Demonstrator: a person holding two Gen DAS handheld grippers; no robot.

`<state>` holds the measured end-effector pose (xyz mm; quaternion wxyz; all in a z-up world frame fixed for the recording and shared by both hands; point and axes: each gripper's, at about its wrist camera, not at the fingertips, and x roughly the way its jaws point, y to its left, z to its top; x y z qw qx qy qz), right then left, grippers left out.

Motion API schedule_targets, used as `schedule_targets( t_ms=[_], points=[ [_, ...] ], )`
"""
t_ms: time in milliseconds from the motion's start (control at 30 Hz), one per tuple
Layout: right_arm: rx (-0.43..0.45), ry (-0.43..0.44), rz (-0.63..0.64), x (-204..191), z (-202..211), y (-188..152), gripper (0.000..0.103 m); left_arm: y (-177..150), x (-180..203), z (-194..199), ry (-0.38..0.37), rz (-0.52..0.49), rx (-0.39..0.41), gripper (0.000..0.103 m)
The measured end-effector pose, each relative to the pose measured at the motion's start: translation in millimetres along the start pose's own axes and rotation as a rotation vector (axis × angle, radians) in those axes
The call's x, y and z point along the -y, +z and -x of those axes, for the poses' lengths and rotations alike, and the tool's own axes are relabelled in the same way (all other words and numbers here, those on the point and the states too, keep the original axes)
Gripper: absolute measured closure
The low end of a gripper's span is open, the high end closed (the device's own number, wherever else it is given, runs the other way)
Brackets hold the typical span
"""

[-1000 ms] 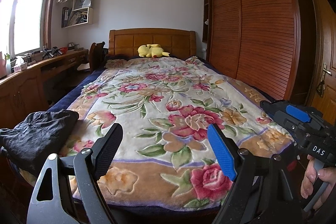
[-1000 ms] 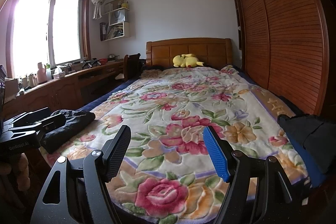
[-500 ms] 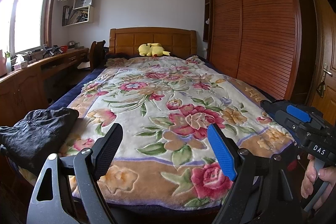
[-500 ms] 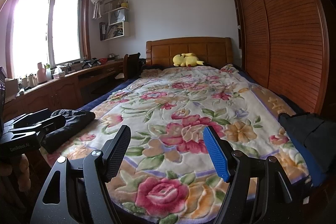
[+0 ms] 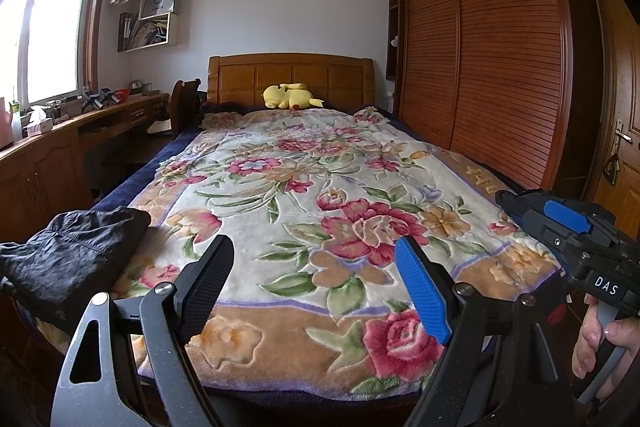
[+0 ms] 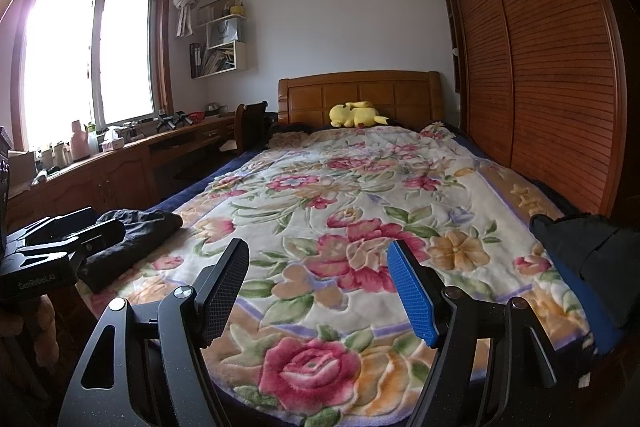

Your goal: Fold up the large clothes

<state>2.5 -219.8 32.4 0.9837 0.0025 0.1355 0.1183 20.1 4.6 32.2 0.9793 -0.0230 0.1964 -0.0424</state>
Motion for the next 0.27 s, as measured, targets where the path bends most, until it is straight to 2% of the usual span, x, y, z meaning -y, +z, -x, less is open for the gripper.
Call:
schedule_targets(
  t_ms=[267],
  points=[
    [0.0, -0.001, -0.004, -2.2, -0.5, -0.4, 0.029, 0.1, 0.4, 0.2, 0.001, -0.002, -0.003, 0.02]
  ],
)
